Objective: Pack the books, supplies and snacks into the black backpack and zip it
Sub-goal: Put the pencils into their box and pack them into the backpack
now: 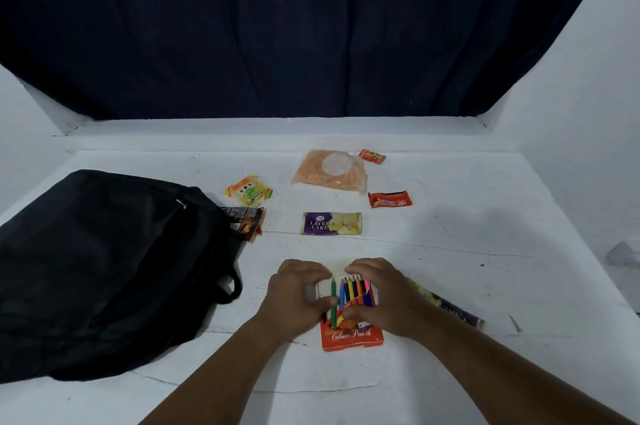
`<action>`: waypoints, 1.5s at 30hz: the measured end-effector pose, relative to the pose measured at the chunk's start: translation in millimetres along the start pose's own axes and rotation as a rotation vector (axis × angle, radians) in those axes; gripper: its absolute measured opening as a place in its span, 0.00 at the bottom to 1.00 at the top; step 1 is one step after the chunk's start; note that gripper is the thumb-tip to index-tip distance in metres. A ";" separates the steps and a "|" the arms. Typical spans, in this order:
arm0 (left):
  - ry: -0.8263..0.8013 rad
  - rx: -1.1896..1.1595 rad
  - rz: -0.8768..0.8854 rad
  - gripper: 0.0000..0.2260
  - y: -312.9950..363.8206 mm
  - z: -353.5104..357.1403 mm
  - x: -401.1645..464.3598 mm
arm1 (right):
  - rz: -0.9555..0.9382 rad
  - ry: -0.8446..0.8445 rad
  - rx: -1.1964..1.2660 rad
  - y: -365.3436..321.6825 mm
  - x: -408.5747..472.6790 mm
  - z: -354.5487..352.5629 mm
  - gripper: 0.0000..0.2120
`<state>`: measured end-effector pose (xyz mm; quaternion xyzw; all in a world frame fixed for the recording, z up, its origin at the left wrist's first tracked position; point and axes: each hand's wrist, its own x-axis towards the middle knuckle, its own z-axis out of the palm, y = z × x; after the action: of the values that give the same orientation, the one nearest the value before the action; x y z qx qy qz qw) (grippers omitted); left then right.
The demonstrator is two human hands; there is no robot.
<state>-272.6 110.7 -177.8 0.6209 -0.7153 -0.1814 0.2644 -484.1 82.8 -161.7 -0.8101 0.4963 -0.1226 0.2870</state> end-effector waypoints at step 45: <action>0.063 -0.164 -0.022 0.16 -1.4 -11.5 8.4 | 0.126 -0.055 -0.078 -24.9 18.5 -17.4 0.25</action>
<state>-265.3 103.0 -168.3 0.6104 -0.6825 -0.2228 0.3348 -465.4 69.2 -134.6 -0.7908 0.5426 -0.0624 0.2761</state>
